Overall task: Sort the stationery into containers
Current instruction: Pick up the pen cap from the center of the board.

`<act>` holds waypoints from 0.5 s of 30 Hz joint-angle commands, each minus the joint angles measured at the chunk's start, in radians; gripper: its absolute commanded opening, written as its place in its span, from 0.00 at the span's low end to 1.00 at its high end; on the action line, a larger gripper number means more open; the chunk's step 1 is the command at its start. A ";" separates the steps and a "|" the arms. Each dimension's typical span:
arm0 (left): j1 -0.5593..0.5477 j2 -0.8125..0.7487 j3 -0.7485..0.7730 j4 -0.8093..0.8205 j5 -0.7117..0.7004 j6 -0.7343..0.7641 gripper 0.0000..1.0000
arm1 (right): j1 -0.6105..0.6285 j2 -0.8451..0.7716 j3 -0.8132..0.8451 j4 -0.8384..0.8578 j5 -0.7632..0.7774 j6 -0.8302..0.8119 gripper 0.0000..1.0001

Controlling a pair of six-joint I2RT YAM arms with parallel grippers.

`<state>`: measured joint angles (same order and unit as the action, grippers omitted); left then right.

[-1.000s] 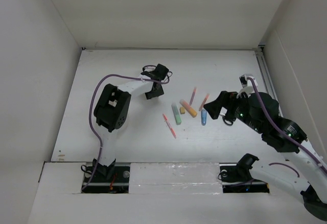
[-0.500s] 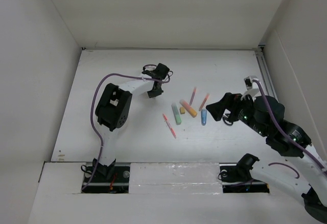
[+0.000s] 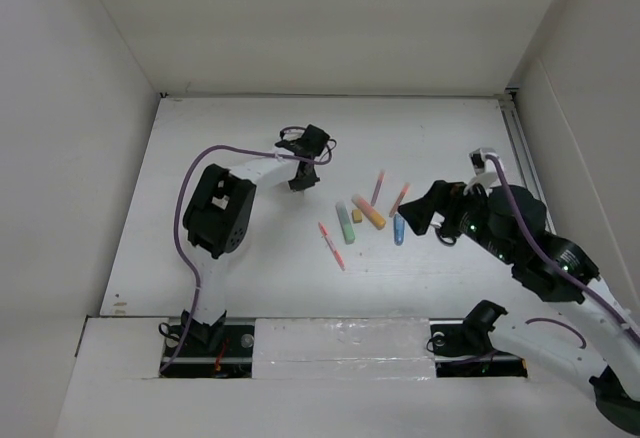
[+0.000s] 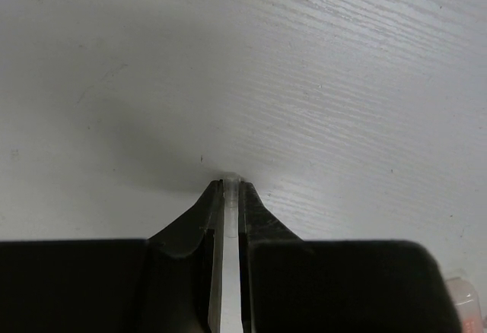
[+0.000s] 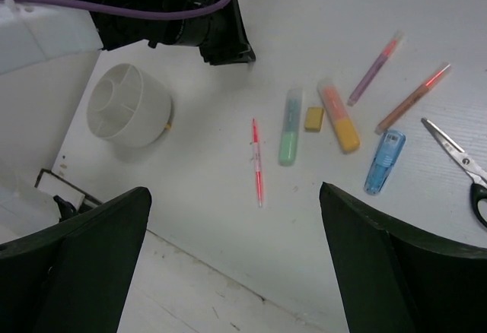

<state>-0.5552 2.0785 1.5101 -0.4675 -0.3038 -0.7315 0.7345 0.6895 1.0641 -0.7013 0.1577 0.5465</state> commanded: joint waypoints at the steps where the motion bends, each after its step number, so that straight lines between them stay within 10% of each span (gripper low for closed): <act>1: -0.005 0.008 -0.093 0.016 0.114 0.000 0.00 | 0.008 0.059 -0.053 0.113 -0.041 -0.003 0.98; 15: 0.032 -0.540 -0.001 -0.198 -0.126 -0.023 0.00 | 0.204 0.516 -0.121 0.283 0.029 0.036 0.81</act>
<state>-0.5549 1.6806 1.4479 -0.5892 -0.3405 -0.7494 0.8963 1.1549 0.9043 -0.4992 0.1101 0.5571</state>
